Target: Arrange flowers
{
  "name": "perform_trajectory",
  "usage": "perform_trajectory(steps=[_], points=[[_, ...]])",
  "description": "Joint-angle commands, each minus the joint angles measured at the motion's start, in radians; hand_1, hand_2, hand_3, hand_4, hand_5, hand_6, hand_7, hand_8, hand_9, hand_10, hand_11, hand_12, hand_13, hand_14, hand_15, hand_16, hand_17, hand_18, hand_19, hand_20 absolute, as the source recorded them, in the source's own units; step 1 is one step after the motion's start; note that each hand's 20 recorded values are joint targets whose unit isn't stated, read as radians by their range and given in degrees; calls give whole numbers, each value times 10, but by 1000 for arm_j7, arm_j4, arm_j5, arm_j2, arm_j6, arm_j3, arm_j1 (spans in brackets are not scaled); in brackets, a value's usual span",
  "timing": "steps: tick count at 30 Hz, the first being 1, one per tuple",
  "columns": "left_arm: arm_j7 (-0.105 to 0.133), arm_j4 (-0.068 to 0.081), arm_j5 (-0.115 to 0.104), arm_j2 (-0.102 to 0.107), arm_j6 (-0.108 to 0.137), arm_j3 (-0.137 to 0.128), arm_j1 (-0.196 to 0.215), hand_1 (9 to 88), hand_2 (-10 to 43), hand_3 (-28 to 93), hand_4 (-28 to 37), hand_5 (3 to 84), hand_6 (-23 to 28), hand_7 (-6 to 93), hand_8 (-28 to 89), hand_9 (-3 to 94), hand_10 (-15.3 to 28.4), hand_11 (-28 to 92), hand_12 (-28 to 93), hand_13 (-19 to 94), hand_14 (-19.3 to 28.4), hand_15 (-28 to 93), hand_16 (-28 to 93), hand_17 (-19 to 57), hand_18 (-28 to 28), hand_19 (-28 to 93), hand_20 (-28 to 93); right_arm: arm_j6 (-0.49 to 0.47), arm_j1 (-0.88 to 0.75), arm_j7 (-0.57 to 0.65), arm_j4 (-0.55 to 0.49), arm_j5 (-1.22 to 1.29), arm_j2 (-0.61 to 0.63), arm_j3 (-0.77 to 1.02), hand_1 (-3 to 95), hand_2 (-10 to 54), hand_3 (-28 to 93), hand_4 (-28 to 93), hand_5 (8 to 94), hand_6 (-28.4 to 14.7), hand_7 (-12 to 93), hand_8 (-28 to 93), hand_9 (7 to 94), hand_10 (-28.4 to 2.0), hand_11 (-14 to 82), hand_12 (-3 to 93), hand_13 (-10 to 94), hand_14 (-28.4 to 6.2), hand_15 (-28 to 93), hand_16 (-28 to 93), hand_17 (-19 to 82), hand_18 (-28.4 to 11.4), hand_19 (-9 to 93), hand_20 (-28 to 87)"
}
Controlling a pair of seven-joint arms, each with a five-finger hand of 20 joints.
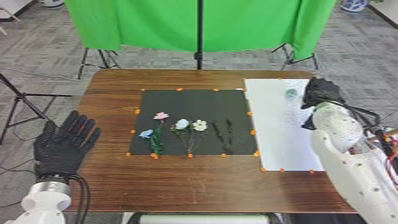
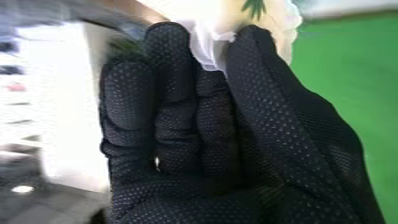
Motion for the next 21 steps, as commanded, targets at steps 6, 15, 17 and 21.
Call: perform_trajectory(steps=[6, 15, 17, 21], points=[[-18, 10, 12, -6, 7, 12, -3, 264, 175, 703, -283, 463, 89, 174, -86, 401, 152, 247, 143, 304, 156, 431, -44, -34, 142, 306, 154, -42, 67, -264, -212, -101, -66, -245, 696, -70, 637, -283, 732, -23, 247, 69, 788, -118, 117, 478, 687, -76, 375, 471, 397, -149, 777, 361], [-18, 6, 17, -5, 14, 17, -9, 270, 177, 718, -282, 463, 89, 173, -87, 401, 155, 248, 143, 302, 158, 435, -45, -34, 142, 308, 153, -185, 140, -379, -154, -252, -110, -399, 701, -69, 634, -283, 723, -24, 256, 75, 781, -120, 118, 479, 677, -75, 382, 466, 390, -147, 790, 347], [-17, 8, 15, -4, 10, 14, -13, 272, 178, 721, -282, 465, 90, 166, -90, 401, 154, 246, 140, 302, 157, 435, -45, -34, 143, 308, 153, -212, 136, -371, -156, -252, -104, -398, 698, -72, 638, -283, 723, -24, 258, 75, 781, -121, 118, 477, 677, -76, 384, 464, 391, -147, 791, 341], [-4, 5, -17, 2, 13, 13, -3, 272, 171, 722, -282, 467, 88, 147, -90, 405, 153, 238, 135, 302, 157, 433, -46, -34, 143, 309, 152, -227, 119, -334, -165, -220, -94, -385, 699, -81, 641, -283, 721, -25, 260, 76, 779, -120, 119, 476, 676, -75, 384, 463, 390, -143, 802, 328]])
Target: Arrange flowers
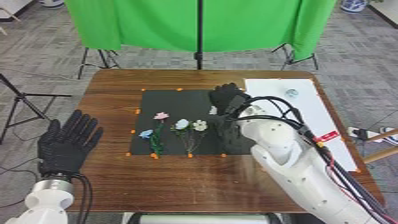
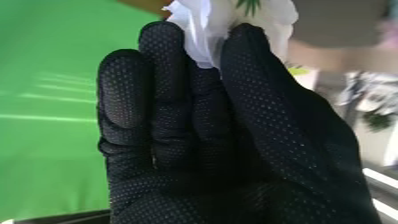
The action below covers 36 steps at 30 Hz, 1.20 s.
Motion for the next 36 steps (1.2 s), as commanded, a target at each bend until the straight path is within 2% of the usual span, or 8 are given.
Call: perform_trajectory(steps=[1, 11, 16, 20, 27, 31, 34, 36], points=[[1, 2, -27, 2, 6, -2, 16, 271, 169, 723, -282, 465, 86, 145, -90, 405, 153, 237, 134, 302, 157, 432, -46, -35, 144, 309, 152, -28, -29, 50, -6, 56, 19, 21, 699, -82, 642, -283, 721, -25, 260, 75, 778, -120, 119, 476, 676, -75, 384, 463, 390, -142, 803, 324], [-2, -11, -42, 0, 17, 7, 14, 271, 168, 717, -283, 470, 89, 158, -83, 406, 153, 231, 138, 301, 156, 431, -45, -34, 144, 306, 151, -40, -67, 13, -39, 33, 22, 19, 684, -95, 638, -283, 683, -34, 236, 32, 726, -133, 71, 387, 623, -68, 325, 411, 361, -113, 828, 168], [8, -11, -54, 4, 41, 13, 9, 271, 167, 719, -283, 473, 90, 164, -84, 406, 152, 233, 139, 298, 156, 432, -46, -34, 143, 308, 152, -38, -79, 21, -67, 54, 25, 34, 672, -95, 624, -283, 647, -25, 198, -46, 632, -141, 155, 187, 616, -62, 318, 392, 376, -126, 740, 241], [41, -17, -62, 13, 69, 21, 11, 276, 143, 724, -282, 473, 90, 171, -85, 403, 151, 237, 139, 286, 153, 430, -47, -34, 143, 308, 152, -52, -95, 48, -105, 79, 22, 63, 642, -95, 636, -283, 590, -27, 178, -121, 556, -146, 120, 147, 612, -77, 441, 363, 357, -177, 774, 316], [34, -19, -58, 6, 54, 14, 19, 304, 90, 735, -282, 472, 90, 181, -90, 397, 149, 243, 138, 271, 145, 421, -47, -35, 143, 310, 153, -106, -106, 90, -154, 123, 35, 119, 587, -95, 681, -283, 558, -35, 160, -117, 525, -156, 109, 142, 598, -109, 620, 314, 353, -215, 822, 346], [31, -19, -56, 2, 37, 14, 21, 306, 90, 732, -283, 472, 90, 182, -91, 395, 147, 245, 137, 270, 145, 421, -45, -34, 142, 310, 153, -1, -60, 203, -99, 163, 43, 169, 532, -95, 725, -283, 544, -42, 150, -112, 510, -168, 101, 143, 575, -132, 575, 259, 343, -222, 824, 345], [37, -22, -54, 6, 32, 15, 31, 301, 97, 729, -283, 471, 89, 183, -91, 395, 146, 245, 137, 274, 146, 423, -44, -34, 142, 310, 153, 289, -40, 225, 40, 175, 36, 215, 492, -95, 771, -283, 535, -53, 139, -104, 472, -180, 91, 145, 480, -160, 483, 172, 301, -225, 766, 306], [40, -22, -50, 8, 35, 19, 31, 296, 102, 729, -283, 470, 89, 184, -92, 395, 146, 244, 136, 273, 146, 421, -44, -34, 142, 308, 153, 327, -4, 202, 136, 119, 19, 258, 491, -95, 790, -283, 534, -50, 151, -109, 450, -174, 94, 141, 407, -169, 421, 146, 260, -211, 699, 266]])
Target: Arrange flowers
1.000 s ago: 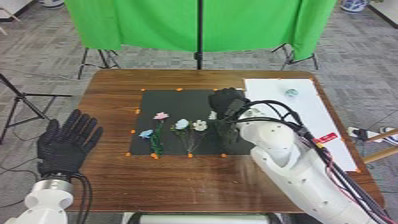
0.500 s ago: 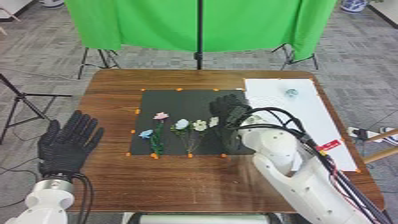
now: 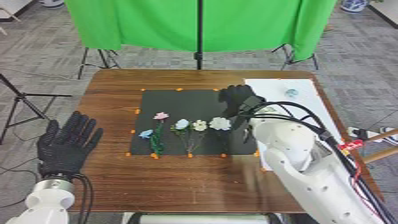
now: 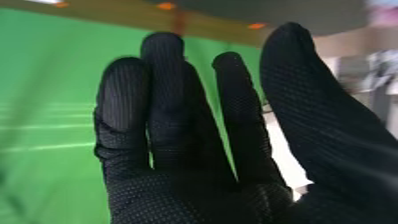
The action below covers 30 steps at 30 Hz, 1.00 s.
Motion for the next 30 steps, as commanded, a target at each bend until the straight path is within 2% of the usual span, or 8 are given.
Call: perform_trajectory(steps=[1, 5, 11, 16, 18, 24, 28, 30], points=[[4, -7, 6, -5, -11, 5, 32, 295, 103, 729, -283, 467, 88, 183, -92, 391, 147, 242, 135, 267, 145, 418, -45, -34, 142, 308, 153, 371, 120, 68, 302, -28, -8, 138, 491, -95, 797, -283, 525, -46, 159, -113, 435, -171, 95, 140, 373, -175, 397, 138, 234, -208, 668, 247], [8, -3, 6, -5, -27, 8, 29, 292, 105, 730, -283, 457, 89, 176, -92, 381, 147, 239, 136, 251, 144, 412, -45, -34, 140, 304, 151, 248, 186, 79, 428, -28, -36, 206, 517, -95, 813, -282, 456, -28, 189, -133, 345, -157, 93, 124, 221, -190, 296, 115, 136, -198, 570, 192], [22, -7, 7, 2, -29, 17, 32, 283, 115, 730, -283, 457, 89, 174, -89, 379, 147, 237, 136, 250, 143, 409, -41, -34, 139, 300, 152, 72, 248, 75, 563, -27, -94, 274, 526, -95, 813, -283, 419, -20, 195, -141, 318, -145, 91, 112, 201, -186, 256, 109, 123, -189, 518, 164], [13, -3, 6, 1, -23, 29, 23, 278, 121, 730, -283, 459, 89, 173, -89, 376, 148, 234, 137, 237, 140, 399, -38, -34, 138, 297, 152, -41, 275, 75, 646, -78, -154, 302, 528, -95, 805, -283, 397, -17, 185, -141, 299, -136, 88, 94, 211, -177, 182, 83, 136, -183, 467, 134], [13, -1, -10, 7, -7, 38, 14, 275, 126, 727, -283, 460, 89, 173, -89, 376, 148, 233, 138, 235, 140, 398, -38, -35, 138, 297, 153, -43, 271, 88, 669, -82, -166, 308, 540, -95, 799, -283, 394, -15, 180, -139, 297, -134, 86, 89, 219, -170, 170, 76, 149, -180, 463, 133], [6, 1, -10, 9, -8, 38, 20, 270, 133, 729, -283, 463, 89, 176, -90, 370, 147, 235, 140, 229, 141, 399, -37, -35, 137, 298, 154, -88, 246, 56, 703, -108, -181, 337, 585, -95, 803, -283, 394, 2, 175, -133, 303, -108, 88, 85, 306, -140, 184, 112, 221, -176, 573, 205], [-6, 4, -49, 4, -3, 41, 21, 271, 134, 730, -283, 468, 87, 182, -90, 378, 147, 242, 141, 247, 143, 409, -35, -36, 138, 304, 157, -42, 220, 96, 710, -82, -182, 342, 598, -94, 789, -283, 450, 1, 192, -134, 412, -135, 103, 122, 435, -112, 268, 161, 259, -175, 696, 278], [-9, 3, -37, 3, 1, 42, 26, 272, 135, 730, -283, 470, 87, 185, -91, 383, 147, 245, 142, 255, 144, 413, -35, -37, 139, 308, 159, 20, 202, 107, 707, -70, -174, 333, 607, -81, 781, -283, 475, -1, 201, -133, 460, -135, 136, 156, 474, -103, 319, 187, 277, -171, 732, 307]])
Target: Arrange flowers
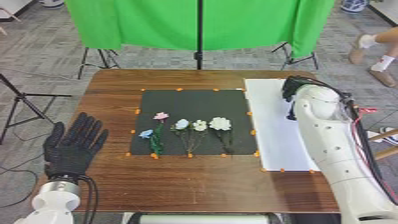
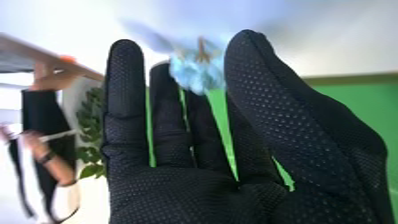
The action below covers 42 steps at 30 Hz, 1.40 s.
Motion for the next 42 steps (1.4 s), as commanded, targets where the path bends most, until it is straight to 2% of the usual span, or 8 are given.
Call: perform_trajectory(steps=[1, 4, 5, 8, 13, 24, 29, 42], points=[[-20, 6, -33, -5, 16, 6, 20, 272, 136, 730, -283, 470, 87, 185, -92, 383, 147, 246, 141, 255, 145, 414, -36, -36, 139, 308, 159, 129, -65, 40, 17, 13, 9, -9, 622, -81, 752, -283, 492, 0, 210, -136, 487, -133, 157, 172, 498, -87, 320, 243, 288, -168, 754, 317], [-18, 7, -31, -6, 13, 3, 23, 272, 136, 731, -283, 471, 88, 185, -94, 383, 147, 246, 140, 255, 145, 415, -38, -36, 139, 309, 159, 258, -83, 47, 21, 4, 27, -37, 655, -77, 706, -283, 551, 8, 236, -142, 590, -105, 171, 257, 589, -54, 296, 343, 317, -157, 826, 280], [-18, 8, -30, -7, 8, 2, 20, 272, 136, 731, -283, 471, 88, 185, -93, 383, 147, 247, 139, 255, 145, 414, -38, -36, 139, 309, 159, 302, -88, 60, 19, 19, 38, -53, 663, -79, 698, -283, 587, 6, 275, -73, 666, -92, 132, 352, 634, -45, 300, 374, 337, -153, 836, 283], [-13, 9, -24, -5, 0, 3, 19, 272, 136, 731, -283, 471, 86, 186, -94, 383, 147, 247, 139, 254, 144, 414, -38, -36, 139, 309, 159, 330, -89, 62, -7, 82, 55, -77, 671, -79, 687, -283, 638, 5, 372, -8, 751, -84, 136, 448, 699, -32, 311, 418, 378, -152, 825, 316], [-16, 11, -21, -8, -4, 2, 9, 273, 136, 731, -283, 472, 84, 187, -95, 382, 146, 247, 138, 254, 144, 414, -38, -35, 138, 307, 158, 408, -133, 63, -165, 172, 131, -165, 672, -72, 689, -283, 654, -1, 380, -1, 762, -91, 138, 457, 705, -38, 320, 433, 383, -157, 820, 329], [-25, 11, -14, -10, -3, -12, 2, 273, 138, 731, -283, 471, 86, 185, -93, 381, 146, 247, 138, 255, 144, 413, -39, -35, 139, 306, 158, 340, -410, 13, -600, 253, 256, -205, 665, -81, 716, -283, 666, -10, 352, 13, 765, -103, 137, 460, 699, -52, 350, 426, 375, -173, 838, 320], [-30, 11, -2, -13, -1, -16, -6, 273, 138, 730, -283, 471, 87, 182, -94, 381, 147, 245, 137, 255, 143, 413, -38, -36, 139, 307, 159, 308, -446, 5, -642, 249, 259, -241, 668, -83, 715, -283, 671, -14, 339, 21, 766, -107, 138, 460, 695, -55, 358, 423, 372, -176, 841, 320], [-27, 18, -8, -9, 4, -17, -16, 273, 139, 731, -283, 471, 87, 184, -93, 383, 146, 246, 139, 260, 144, 416, -39, -35, 139, 305, 158, 301, -473, -34, -655, 188, 253, -280, 667, -90, 718, -283, 655, -19, 320, 26, 754, -111, 131, 446, 681, -55, 372, 410, 370, -180, 840, 328]])
